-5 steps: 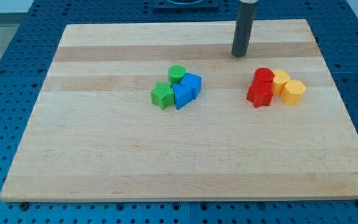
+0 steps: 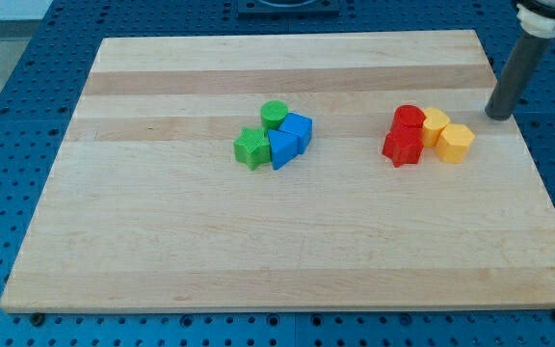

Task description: Point your arm to the center right

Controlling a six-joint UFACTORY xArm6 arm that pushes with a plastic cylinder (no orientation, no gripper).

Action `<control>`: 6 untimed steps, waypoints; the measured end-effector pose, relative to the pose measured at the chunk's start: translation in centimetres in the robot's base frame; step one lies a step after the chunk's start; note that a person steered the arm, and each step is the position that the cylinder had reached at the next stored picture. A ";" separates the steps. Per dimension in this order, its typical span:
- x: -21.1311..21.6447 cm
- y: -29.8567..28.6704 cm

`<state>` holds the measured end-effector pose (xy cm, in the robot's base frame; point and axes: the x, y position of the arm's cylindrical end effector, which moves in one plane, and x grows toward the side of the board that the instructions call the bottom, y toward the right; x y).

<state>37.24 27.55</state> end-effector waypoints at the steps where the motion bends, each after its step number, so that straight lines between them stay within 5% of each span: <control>1: 1.1 0.0; 4: 2.4 3.4; 6: 3.7 -5.4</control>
